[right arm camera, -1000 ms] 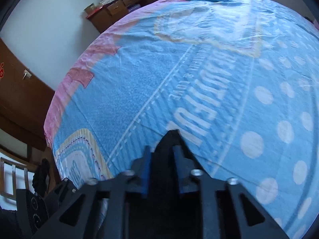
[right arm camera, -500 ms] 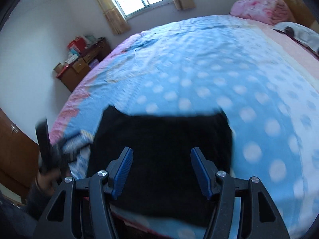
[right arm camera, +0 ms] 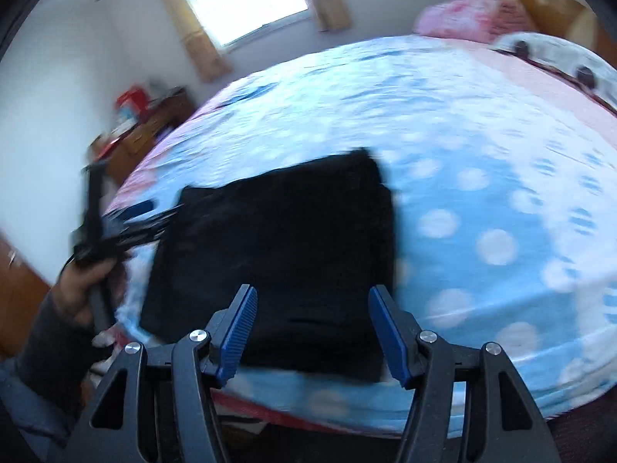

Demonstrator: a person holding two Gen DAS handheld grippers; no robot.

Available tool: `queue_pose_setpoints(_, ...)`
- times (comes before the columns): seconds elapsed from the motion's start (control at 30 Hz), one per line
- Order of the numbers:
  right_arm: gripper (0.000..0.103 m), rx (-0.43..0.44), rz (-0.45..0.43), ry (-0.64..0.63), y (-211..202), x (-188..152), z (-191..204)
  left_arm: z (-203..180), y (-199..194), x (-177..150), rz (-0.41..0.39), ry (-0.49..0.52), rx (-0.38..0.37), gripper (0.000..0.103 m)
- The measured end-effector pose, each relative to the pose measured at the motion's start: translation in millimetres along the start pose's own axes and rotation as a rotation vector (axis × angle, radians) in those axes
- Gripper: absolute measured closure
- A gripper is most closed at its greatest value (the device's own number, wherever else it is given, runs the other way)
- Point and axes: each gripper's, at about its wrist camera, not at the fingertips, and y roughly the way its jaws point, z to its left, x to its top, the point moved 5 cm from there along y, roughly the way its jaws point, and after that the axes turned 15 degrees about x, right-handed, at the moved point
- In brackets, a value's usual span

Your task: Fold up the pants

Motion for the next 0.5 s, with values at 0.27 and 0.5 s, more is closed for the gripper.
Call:
queue_pose_setpoints(0.27, 0.059, 0.089, 0.025, -0.064, 7.7, -12.1, 1.1, -3.1, 8.2, -2.3, 0.036, -0.011, 0.003, 0.000)
queue_pose_setpoints(0.5, 0.068, 0.058, 0.089, -0.048, 11.3, -15.5, -3.9, -4.4, 12.5, -6.0, 0.047, -0.014, -0.006, 0.000)
